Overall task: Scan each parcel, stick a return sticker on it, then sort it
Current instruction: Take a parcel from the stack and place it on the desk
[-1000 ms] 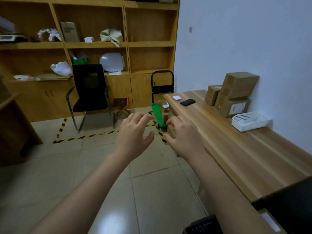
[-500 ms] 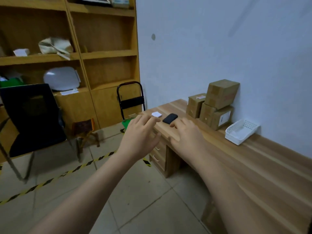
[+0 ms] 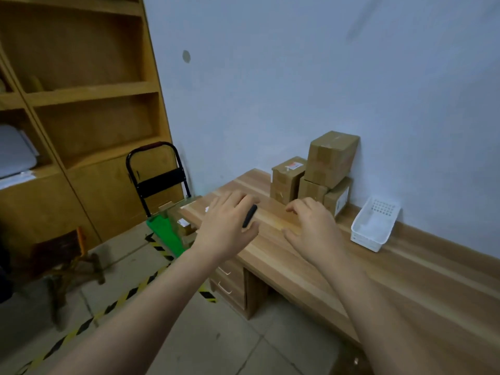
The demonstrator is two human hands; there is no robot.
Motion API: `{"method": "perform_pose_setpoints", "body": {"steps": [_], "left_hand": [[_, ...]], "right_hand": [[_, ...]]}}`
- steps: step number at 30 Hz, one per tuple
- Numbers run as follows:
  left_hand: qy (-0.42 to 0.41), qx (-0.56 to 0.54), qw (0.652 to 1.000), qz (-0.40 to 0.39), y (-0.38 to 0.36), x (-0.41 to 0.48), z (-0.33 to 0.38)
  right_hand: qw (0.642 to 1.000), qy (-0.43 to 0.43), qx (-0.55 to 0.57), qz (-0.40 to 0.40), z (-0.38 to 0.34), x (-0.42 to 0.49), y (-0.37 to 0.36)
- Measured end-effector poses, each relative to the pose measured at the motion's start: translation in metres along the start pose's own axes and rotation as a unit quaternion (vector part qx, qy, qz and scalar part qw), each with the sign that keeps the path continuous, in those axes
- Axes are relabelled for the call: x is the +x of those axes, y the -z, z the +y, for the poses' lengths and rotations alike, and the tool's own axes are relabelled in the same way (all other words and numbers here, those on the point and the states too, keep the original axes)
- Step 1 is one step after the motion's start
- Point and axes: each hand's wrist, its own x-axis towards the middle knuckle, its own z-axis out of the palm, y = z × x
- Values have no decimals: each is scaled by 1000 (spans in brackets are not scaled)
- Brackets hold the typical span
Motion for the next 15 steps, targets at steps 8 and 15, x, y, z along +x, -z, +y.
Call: {"method": "perform_pose_setpoints", "body": {"steps": [8,15], "left_hand": [[-46,-36,998,16,-80,139,-45],[-82,-91,992,-12,-161,238,-56]], "right_hand": [[998,-60,-6,20,74,126,-28],[989,-146,-8,28,139,194,-47]]}}
